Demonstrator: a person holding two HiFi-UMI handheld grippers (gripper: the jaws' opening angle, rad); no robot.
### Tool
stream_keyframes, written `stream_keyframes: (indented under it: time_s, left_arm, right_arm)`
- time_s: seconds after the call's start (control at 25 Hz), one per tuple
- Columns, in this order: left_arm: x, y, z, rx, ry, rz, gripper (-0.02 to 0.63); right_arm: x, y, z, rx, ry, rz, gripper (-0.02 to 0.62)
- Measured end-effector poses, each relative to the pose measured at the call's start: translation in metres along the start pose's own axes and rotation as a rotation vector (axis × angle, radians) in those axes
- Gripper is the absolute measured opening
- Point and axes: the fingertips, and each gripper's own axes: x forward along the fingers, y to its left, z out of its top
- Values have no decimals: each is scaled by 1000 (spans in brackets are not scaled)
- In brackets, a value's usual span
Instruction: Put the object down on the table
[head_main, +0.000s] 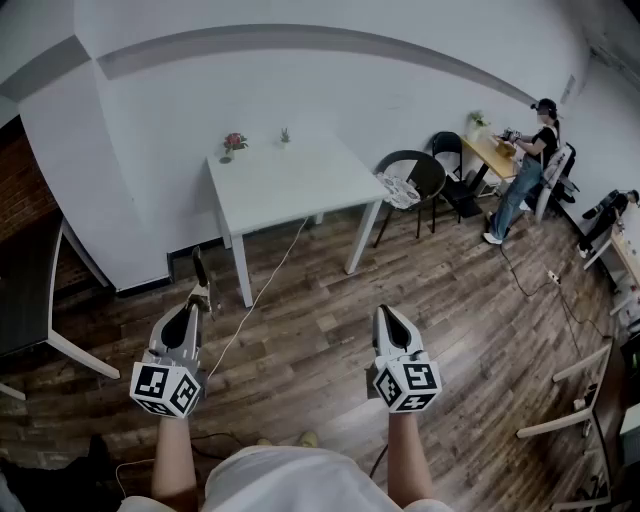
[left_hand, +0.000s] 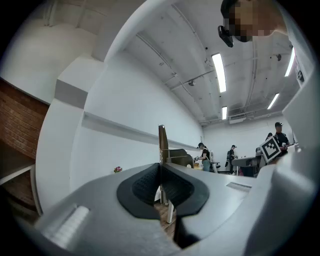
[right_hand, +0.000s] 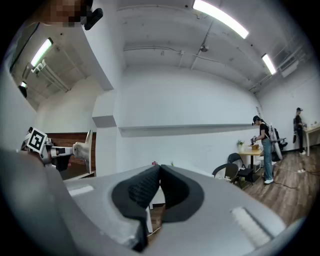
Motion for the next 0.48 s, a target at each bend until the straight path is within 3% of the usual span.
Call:
stream_keyframes:
  time_s: [0.48]
  left_arm:
    - [1,-1,-1,-7,6,9,12]
  right_arm:
    - [8,13,1,-1,0,25,3]
